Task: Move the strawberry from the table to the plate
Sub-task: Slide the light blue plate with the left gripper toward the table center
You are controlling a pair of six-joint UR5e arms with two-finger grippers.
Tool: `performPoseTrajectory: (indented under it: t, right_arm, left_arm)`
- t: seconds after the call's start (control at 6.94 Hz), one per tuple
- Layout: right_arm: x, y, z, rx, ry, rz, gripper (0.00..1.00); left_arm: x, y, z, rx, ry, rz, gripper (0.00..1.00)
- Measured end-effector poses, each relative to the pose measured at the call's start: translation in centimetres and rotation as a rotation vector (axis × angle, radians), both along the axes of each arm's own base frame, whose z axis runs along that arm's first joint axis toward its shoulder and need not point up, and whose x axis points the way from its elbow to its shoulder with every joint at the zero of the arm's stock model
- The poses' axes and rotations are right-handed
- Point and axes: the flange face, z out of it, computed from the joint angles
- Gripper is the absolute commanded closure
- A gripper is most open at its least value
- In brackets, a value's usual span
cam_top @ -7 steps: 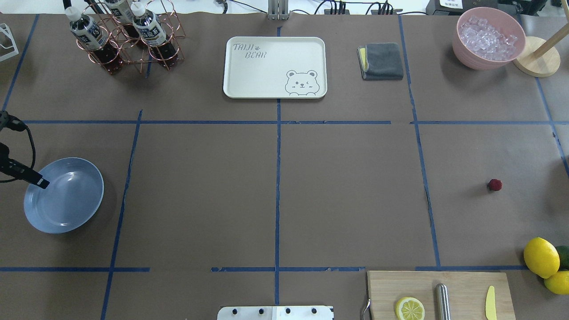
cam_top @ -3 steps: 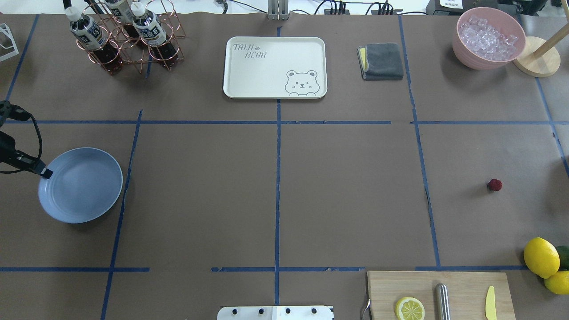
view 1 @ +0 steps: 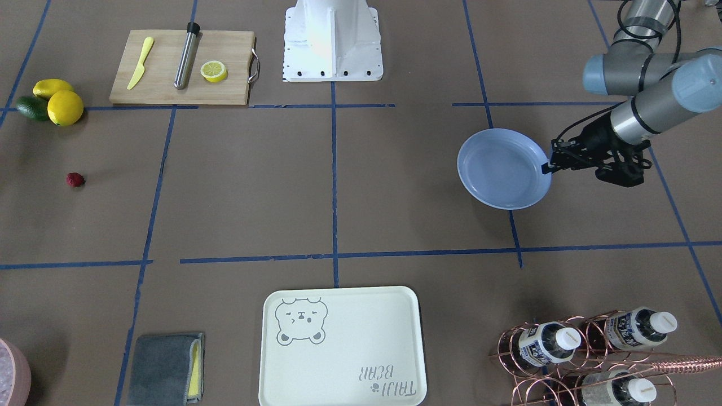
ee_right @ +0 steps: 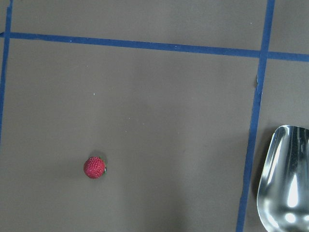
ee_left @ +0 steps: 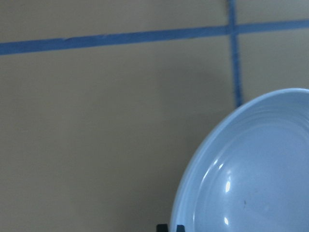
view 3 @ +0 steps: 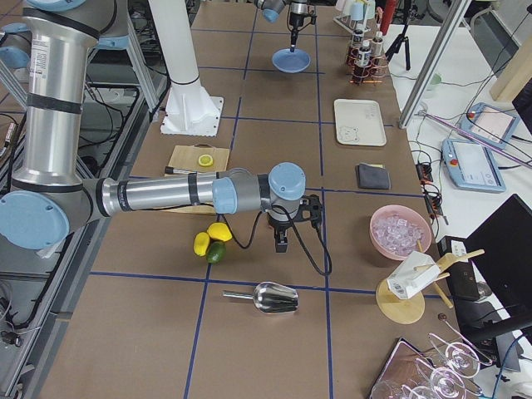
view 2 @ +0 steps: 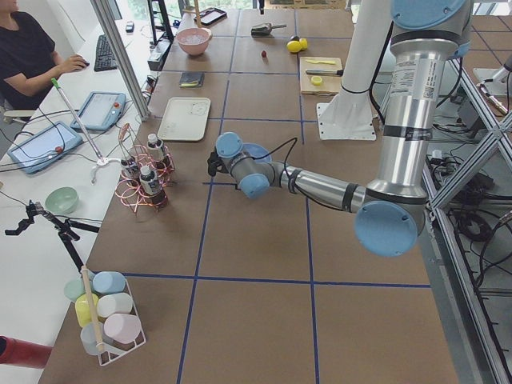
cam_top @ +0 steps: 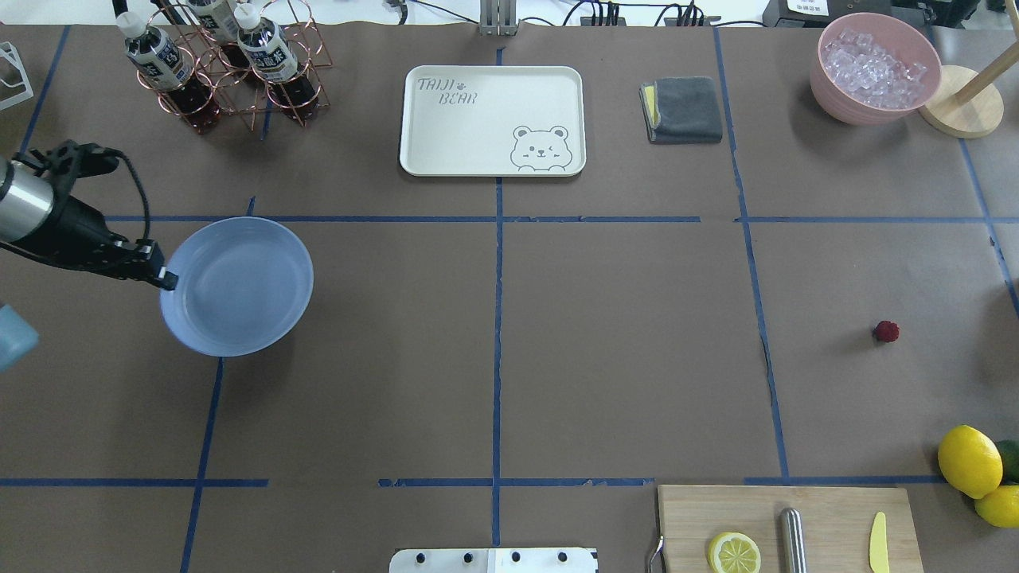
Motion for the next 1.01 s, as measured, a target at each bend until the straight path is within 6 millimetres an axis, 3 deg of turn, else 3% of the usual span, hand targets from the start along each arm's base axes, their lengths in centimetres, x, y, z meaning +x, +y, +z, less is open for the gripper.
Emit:
performPoseTrajectory:
  t: [0.29, 0.43, 0.58, 0.72, 1.01]
  right_arm:
    - [-0.1, -0.1, -0.3, -0.015, -0.015, 0.01, 0.0]
    - [-0.1, -0.2, -0.4, -0.023, -0.016, 0.018, 0.0]
    - [-0.2, -0.2, -0.4, -0.028, -0.018, 0.021, 0.0]
    - [-0.2, -0.2, -0.4, -0.029, -0.019, 0.022, 0.0]
    - [-0.2, -0.2, -0.6, -0.028, -0.021, 0.022, 0.0]
  left_arm:
    - [13.5, 2.8, -10.9, -0.055, 0.049, -0.029, 1.0]
    - [18.9, 4.7, -14.2, -0.057, 0.058, -0.047, 1.0]
    - [22.7, 5.9, -16.0, -0.043, 0.054, -0.071, 1.0]
    - [24.9, 6.7, -16.7, -0.03, 0.046, -0.085, 1.0]
    - [26.3, 7.3, -16.7, -0.024, 0.034, -0.092, 1.0]
